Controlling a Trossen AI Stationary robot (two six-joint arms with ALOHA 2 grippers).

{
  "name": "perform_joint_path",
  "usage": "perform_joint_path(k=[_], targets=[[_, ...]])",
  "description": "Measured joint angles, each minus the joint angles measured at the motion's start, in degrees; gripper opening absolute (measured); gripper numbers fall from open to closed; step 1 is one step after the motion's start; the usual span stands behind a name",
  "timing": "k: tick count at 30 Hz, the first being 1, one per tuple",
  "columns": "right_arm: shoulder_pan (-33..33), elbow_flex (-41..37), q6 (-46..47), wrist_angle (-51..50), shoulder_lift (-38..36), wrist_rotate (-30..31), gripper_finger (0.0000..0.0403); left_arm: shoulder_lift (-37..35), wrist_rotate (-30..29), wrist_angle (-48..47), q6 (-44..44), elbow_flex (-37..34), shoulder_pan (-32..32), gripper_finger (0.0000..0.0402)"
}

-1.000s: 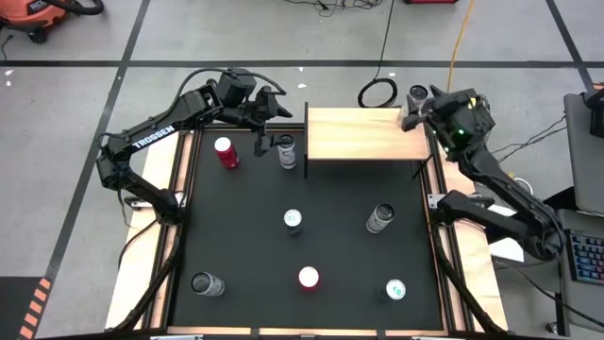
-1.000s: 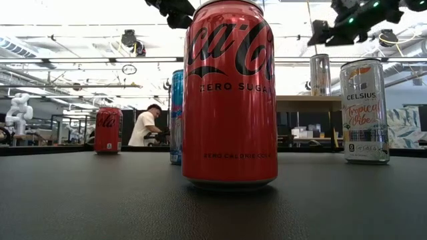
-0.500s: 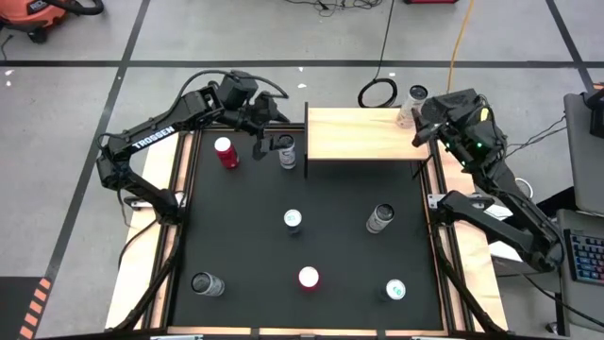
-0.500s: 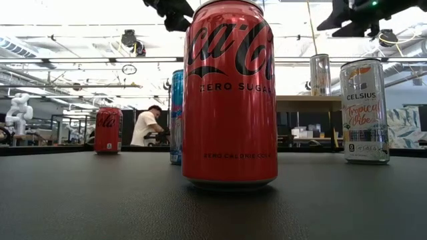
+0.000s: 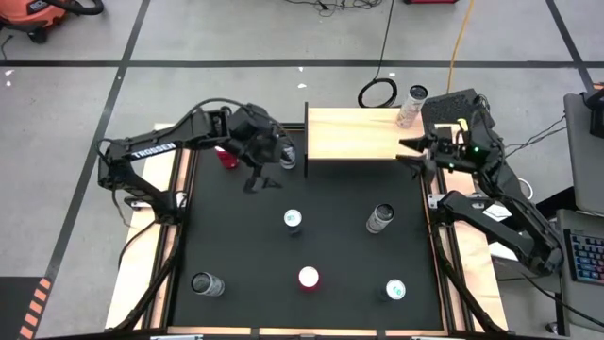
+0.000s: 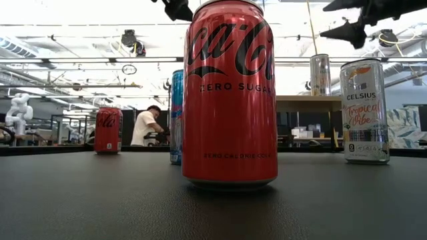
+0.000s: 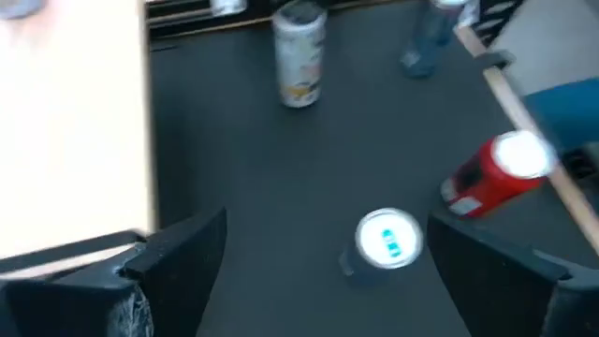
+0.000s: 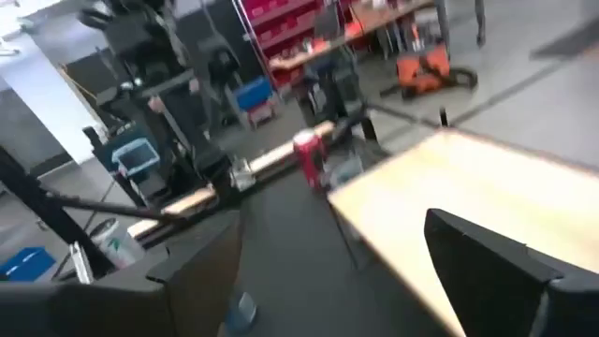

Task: Place canned beverage on shelf
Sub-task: Put the white-yellow soda can on the shelf aligned with the other white-yellow soda can

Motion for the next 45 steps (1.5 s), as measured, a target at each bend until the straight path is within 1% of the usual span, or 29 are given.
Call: perform_joint_path(k=[2, 5, 11, 14, 18, 20, 24, 27, 30, 32, 34, 36, 38, 41, 45], targets=[[0.40, 0.00, -0.02, -3.36, -0.60, 0.00, 0.0310, 0.00, -2.54, -0.76, -0.16, 0.00, -1.30, 0.0371], [1.79, -0.02, -0.28, -7.62, -1.94, 0.11, 0.0306, 0.00, -2.71, -2.37, -0.33, 0.00, -2.85, 0.0371], [4.58, -0.02, 1.81, -7.78, -6.00, 0.11, 0.0300, -0.07, -3.44, -5.49, -4.41, 0.00, -5.24, 0.0371], [5.37, -0.02, 1.92, -8.34, -7.88, 0.11, 0.0299, -0.09, -3.91, -7.35, -4.79, 0.00, -6.59, 0.0371], [5.62, -0.02, 2.48, -10.50, -9.14, 0.24, 0.0299, -0.22, -4.36, -7.22, -6.06, -0.47, -8.32, 0.0371], [5.58, -0.02, 2.89, -11.77, -9.14, 0.24, 0.0299, -0.84, -4.37, -6.59, -6.25, -2.08, -9.14, 0.0371], [5.57, -0.02, 0.57, -17.88, -9.11, 0.55, 0.0299, -3.16, -4.45, 1.80, -7.72, -8.92, -10.61, 0.0371], [5.57, -0.02, -1.93, -21.45, -9.11, 0.61, 0.0299, -4.52, -6.74, 9.02, -9.74, -13.59, -11.46, 0.0371], [5.57, -0.02, -3.52, -22.74, -9.11, 0.67, 0.0299, -4.92, -8.35, 13.68, -13.61, -16.29, -12.04, 0.0371], [5.57, -0.02, -4.41, -22.72, -9.11, 2.39, 0.0299, -4.82, -8.70, 15.72, -14.80, -17.23, -12.43, 0.0371], [5.57, -0.02, -4.29, -22.51, -9.05, 7.11, 0.0299, -4.81, -8.84, 17.09, -14.79, -17.54, -13.04, 0.0371], [5.57, -0.02, -2.15, -23.30, -9.00, 12.64, 0.0299, -4.81, -9.61, 19.50, -15.04, -17.53, -13.59, 0.0371], [5.56, -0.04, -1.15, -23.67, -8.99, 15.72, 0.0299, -4.81, -9.96, 21.63, -15.24, -17.53, -14.15, 0.0371], [5.56, -0.04, -2.86, -23.12, -8.91, 16.13, 0.0299, -4.97, -10.35, 24.09, -15.36, -17.53, -15.34, 0.0371], [5.57, -0.04, -2.63, -21.75, -8.34, 16.73, 0.0299, -5.04, -10.22, 27.26, -18.90, -17.51, -16.83, 0.0371]])
